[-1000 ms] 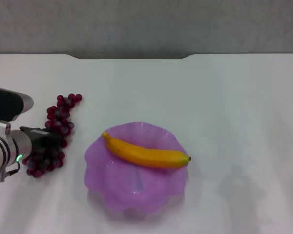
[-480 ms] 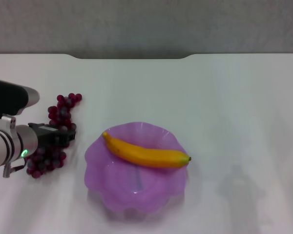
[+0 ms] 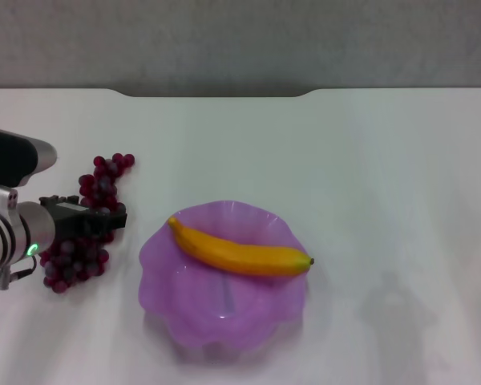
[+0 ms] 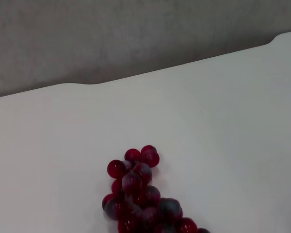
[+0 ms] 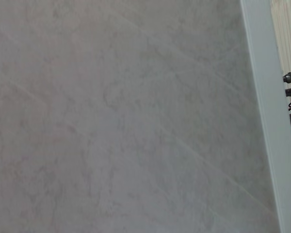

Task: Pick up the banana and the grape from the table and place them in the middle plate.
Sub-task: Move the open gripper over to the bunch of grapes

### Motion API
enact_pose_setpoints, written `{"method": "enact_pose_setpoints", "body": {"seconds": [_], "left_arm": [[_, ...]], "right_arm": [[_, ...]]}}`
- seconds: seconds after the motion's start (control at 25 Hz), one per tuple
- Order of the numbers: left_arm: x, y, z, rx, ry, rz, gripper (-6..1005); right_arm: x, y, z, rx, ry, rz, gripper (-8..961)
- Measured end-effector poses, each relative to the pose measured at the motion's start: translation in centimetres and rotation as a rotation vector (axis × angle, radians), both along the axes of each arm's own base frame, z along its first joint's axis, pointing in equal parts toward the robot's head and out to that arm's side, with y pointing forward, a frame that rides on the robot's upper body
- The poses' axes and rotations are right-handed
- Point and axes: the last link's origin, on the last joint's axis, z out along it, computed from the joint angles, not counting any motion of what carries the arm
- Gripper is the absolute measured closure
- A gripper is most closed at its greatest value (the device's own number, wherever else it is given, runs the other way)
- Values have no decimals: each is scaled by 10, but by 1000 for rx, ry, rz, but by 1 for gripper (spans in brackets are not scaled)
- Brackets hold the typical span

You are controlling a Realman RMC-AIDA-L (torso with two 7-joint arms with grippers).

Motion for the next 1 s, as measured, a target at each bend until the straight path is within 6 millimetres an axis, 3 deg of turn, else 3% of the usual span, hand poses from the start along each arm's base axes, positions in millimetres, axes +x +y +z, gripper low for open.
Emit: {"method": "enact_pose_setpoints", "body": {"seconds": [0.32, 0.72, 1.0], "left_arm": [[-2, -1, -2, -26, 36, -4, 96], [-11, 0, -1, 2, 65, 1, 110], [-24, 3, -13, -42, 105, 44, 119]], "right_arm": [[-2, 2, -1, -3, 10, 9, 954], [-4, 3, -2, -6, 11, 17, 954], [-7, 5, -2, -9, 10, 26, 954]]}}
